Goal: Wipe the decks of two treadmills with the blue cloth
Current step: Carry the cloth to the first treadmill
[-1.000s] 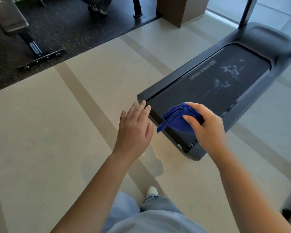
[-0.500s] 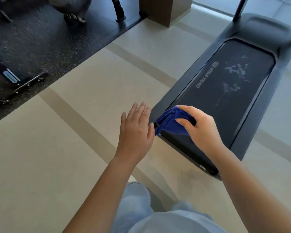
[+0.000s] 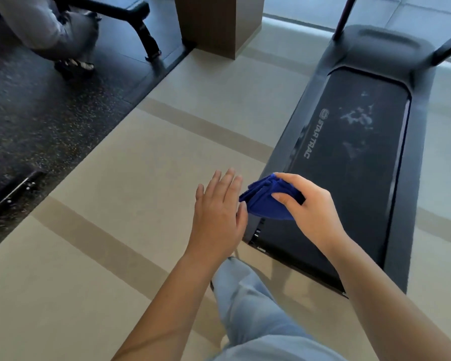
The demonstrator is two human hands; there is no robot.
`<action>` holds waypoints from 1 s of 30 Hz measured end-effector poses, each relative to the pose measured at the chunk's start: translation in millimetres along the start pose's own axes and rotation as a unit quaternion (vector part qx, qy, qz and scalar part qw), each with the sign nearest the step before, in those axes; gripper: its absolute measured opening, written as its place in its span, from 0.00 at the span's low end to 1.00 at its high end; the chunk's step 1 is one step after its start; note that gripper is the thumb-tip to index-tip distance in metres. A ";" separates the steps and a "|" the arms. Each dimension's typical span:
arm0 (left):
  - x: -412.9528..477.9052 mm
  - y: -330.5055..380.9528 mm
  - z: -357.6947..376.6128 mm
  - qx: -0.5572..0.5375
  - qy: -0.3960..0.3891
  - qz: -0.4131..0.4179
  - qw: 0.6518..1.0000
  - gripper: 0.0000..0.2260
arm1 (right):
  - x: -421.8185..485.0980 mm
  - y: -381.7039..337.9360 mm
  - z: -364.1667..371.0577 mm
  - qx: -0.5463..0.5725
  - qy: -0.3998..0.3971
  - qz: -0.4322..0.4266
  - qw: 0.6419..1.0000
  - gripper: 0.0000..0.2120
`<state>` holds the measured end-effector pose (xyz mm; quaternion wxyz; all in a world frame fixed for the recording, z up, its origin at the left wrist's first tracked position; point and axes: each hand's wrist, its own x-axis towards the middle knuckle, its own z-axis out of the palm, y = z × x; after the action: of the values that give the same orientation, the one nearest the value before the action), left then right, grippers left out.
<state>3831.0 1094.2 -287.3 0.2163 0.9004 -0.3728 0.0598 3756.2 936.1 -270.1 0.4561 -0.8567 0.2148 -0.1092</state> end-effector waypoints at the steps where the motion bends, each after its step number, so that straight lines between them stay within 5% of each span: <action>1: 20.5 -8.1 0.5 0.005 -0.006 0.020 1.000 0.20 | 19.5 0.8 2.6 0.008 0.011 0.004 1.000 0.15; 19: 313.5 -108.5 33.6 -0.058 -0.062 0.214 0.973 0.21 | 254.6 -10.3 9.6 0.004 0.226 0.110 0.968 0.16; 30: 471.9 -155.7 44.9 -0.120 -0.084 0.384 0.912 0.21 | 351.4 -50.8 36.2 0.003 0.382 0.173 0.908 0.15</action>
<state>4274.4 868.0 -254.5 0.2510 0.6569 -0.7107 0.0172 4094.3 823.3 -251.4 0.3538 -0.6975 0.5168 -0.3483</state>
